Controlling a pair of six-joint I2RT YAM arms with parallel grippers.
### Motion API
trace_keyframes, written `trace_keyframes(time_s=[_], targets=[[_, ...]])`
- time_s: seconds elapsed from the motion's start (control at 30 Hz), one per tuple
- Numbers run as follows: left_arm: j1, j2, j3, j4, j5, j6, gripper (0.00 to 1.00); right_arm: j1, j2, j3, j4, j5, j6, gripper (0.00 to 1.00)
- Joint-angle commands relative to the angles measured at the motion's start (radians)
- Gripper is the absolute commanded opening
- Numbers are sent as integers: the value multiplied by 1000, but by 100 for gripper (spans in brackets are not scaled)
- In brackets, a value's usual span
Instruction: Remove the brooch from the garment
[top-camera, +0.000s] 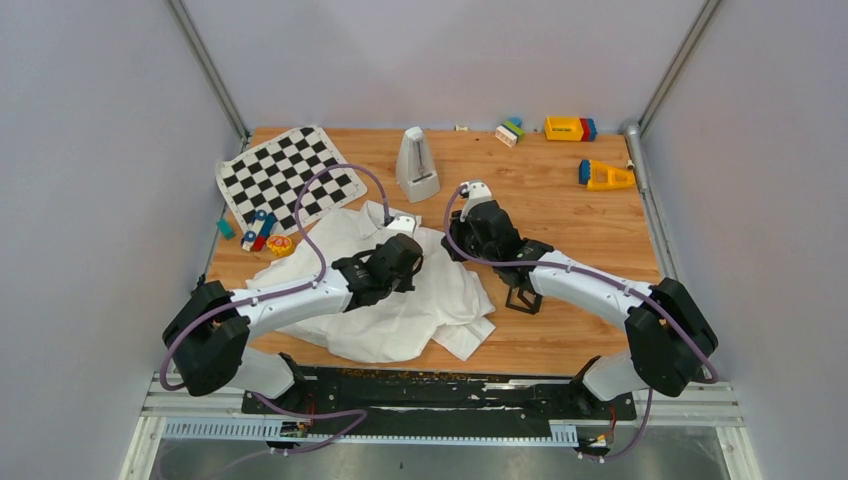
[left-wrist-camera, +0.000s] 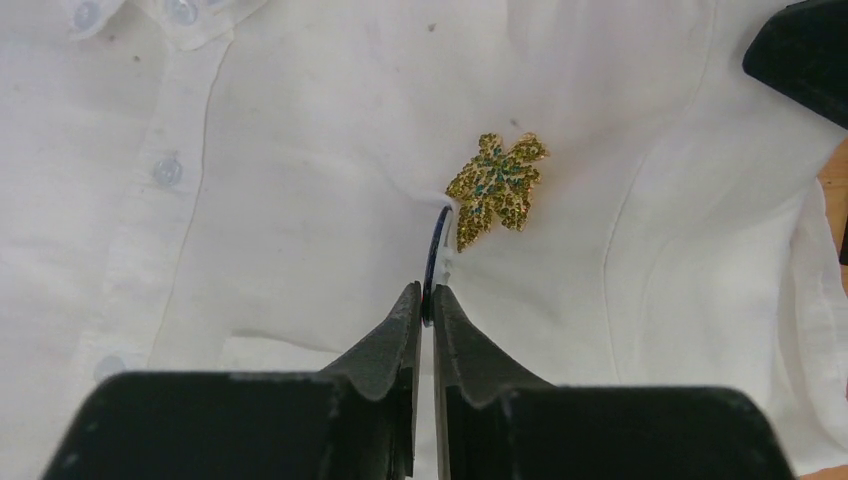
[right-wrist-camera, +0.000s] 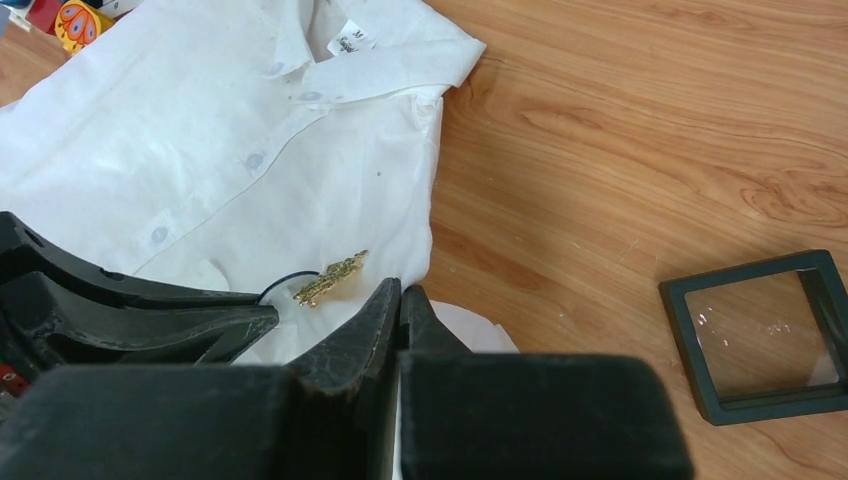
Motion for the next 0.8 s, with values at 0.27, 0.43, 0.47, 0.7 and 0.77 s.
trace_keyframes(time_s=[0.27, 0.43, 0.47, 0.7, 0.77], targets=[[43, -12, -65, 140, 87, 10, 22, -12, -11, 27, 37, -106, 17, 0], [48, -20, -93, 179, 80, 0, 32, -21, -6, 30, 34, -128, 22, 0], [48, -18, -93, 178, 79, 2, 28, -22, -6, 30, 35, -130, 24, 0], [51, -9, -98, 179, 84, 18, 19, -38, -4, 28, 35, -154, 34, 0], [51, -10, -101, 185, 87, 20, 11, -44, 3, 30, 34, -164, 37, 0]])
